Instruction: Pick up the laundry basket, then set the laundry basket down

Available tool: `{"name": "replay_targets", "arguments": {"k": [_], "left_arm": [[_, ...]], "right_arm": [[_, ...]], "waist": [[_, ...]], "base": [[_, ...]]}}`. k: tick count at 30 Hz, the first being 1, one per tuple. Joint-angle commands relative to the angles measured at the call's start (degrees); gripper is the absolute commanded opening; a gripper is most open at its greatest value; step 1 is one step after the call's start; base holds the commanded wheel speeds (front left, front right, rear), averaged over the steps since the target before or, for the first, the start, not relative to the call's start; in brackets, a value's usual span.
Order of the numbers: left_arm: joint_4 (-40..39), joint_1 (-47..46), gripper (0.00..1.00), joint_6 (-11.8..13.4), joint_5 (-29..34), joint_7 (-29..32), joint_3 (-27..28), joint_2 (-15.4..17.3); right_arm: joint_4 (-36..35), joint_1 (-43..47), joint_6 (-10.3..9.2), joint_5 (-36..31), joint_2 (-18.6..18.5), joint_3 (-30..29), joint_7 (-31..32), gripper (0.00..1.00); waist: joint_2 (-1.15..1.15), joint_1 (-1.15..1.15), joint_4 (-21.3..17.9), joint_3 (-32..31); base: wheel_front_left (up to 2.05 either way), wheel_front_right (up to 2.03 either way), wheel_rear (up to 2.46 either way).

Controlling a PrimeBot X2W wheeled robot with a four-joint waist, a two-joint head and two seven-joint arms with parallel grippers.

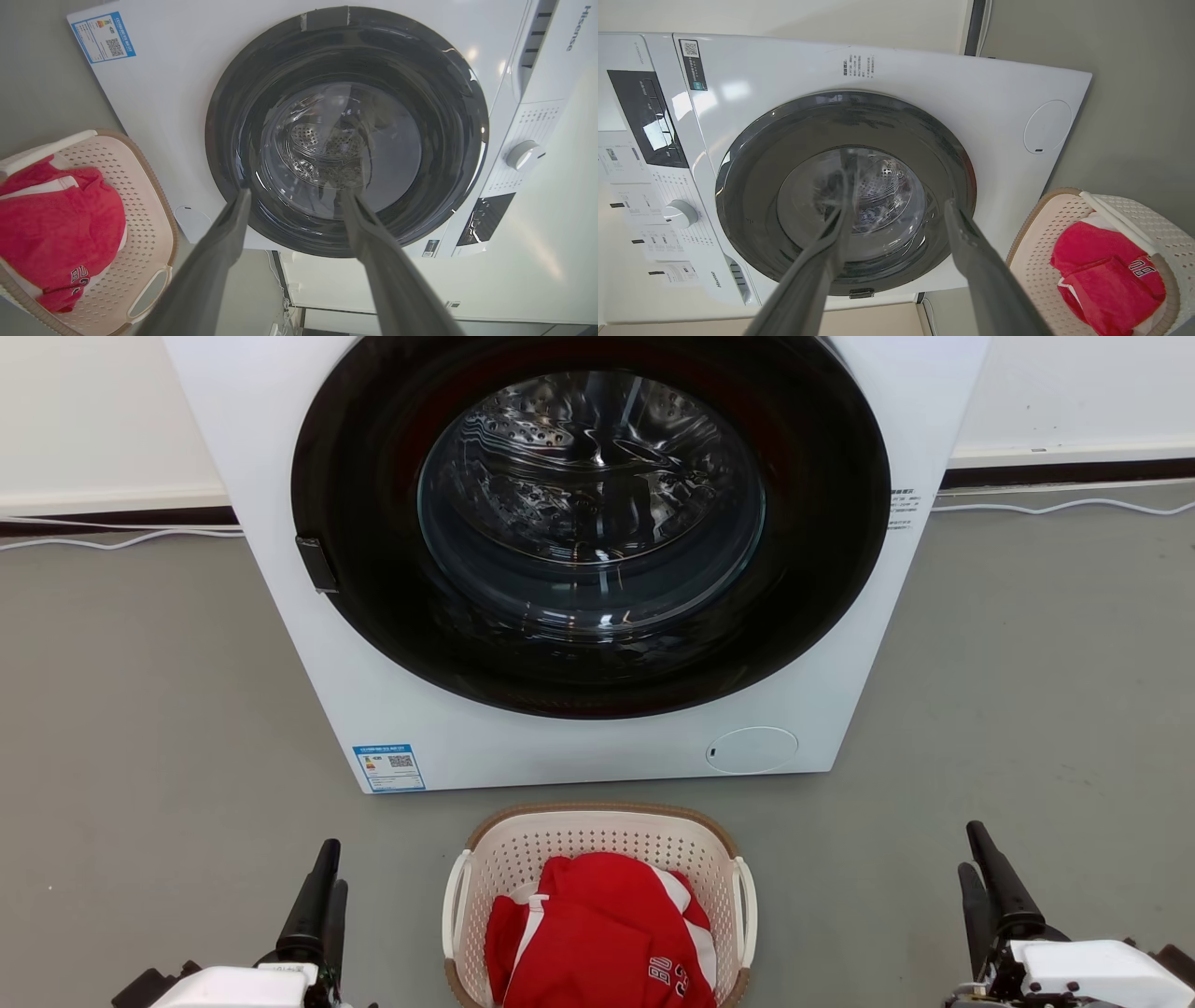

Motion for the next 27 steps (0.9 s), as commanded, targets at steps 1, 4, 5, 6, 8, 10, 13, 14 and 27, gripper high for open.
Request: {"name": "replay_targets", "arguments": {"k": [1, 4, 5, 6, 8, 10, 13, 14, 27], "left_arm": [[-1.47, -1.42, 1.00, -0.29, 1.20, -0.72, 0.10, 0.44], [-1.47, -1.39, 1.00, -0.31, 3.40, -1.23, 0.36, 0.42], [-1.46, -1.38, 1.00, -0.31, 4.16, -1.40, 0.42, 0.42], [-1.46, -1.38, 1.00, -0.32, 4.93, -1.57, 0.49, 0.41], [-1.43, -1.38, 1.00, -0.34, 7.51, -2.08, 0.59, 0.41], [-1.40, -1.38, 1.00, -0.35, 9.26, -2.43, 0.70, 0.41], [-1.40, -1.34, 1.00, -0.36, 11.89, -2.94, 0.84, 0.42], [-1.37, -1.32, 1.00, -0.37, 12.64, -3.10, 0.92, 0.43], [-1.58, -1.22, 1.00, 0.14, 23.49, -5.33, 0.96, 0.51]], "right_arm": [[-1.79, -1.45, 0.12, -1.38, -0.67, 0.32, -0.88, 1.00], [-2.03, -1.44, 0.13, -4.19, -0.73, 0.52, -1.38, 1.00], [-2.13, -1.45, 0.13, -5.22, -0.79, 0.61, -1.55, 1.00], [-2.21, -1.46, 0.14, -6.24, -0.87, 0.77, -1.72, 1.00], [-2.45, -1.49, 0.15, -9.33, -0.95, 0.98, -2.23, 1.00], [-2.67, -1.51, 0.16, -11.58, -1.02, 1.00, -2.56, 1.00], [-2.99, -1.51, 0.17, -14.68, -0.90, 1.00, -3.07, 1.00], [-3.07, -1.53, 0.17, -15.82, -0.93, 1.03, -3.23, 1.00], [-3.69, -1.65, 0.22, -31.11, -1.06, 1.59, -5.42, 1.00]], "waist": [[0.00, -0.02, -0.01, 0.00], [0.00, -0.02, -0.03, 0.00], [0.00, -0.02, -0.04, 0.00], [0.00, -0.02, -0.05, 0.01], [0.00, -0.02, -0.07, 0.00], [0.00, -0.02, -0.09, -0.01], [0.00, -0.02, -0.14, -0.03], [0.00, -0.02, -0.16, -0.04], [0.00, -0.02, -0.20, -0.17]], "base": [[0.00, 0.00, 0.00], [0.00, 0.00, 0.00], [0.00, 0.00, 0.00], [0.00, 0.00, 0.00], [0.00, 0.00, 0.00], [0.00, 0.00, 0.00], [0.00, 0.00, 0.00], [0.00, 0.00, 0.00], [0.00, 0.00, 0.00]]}}
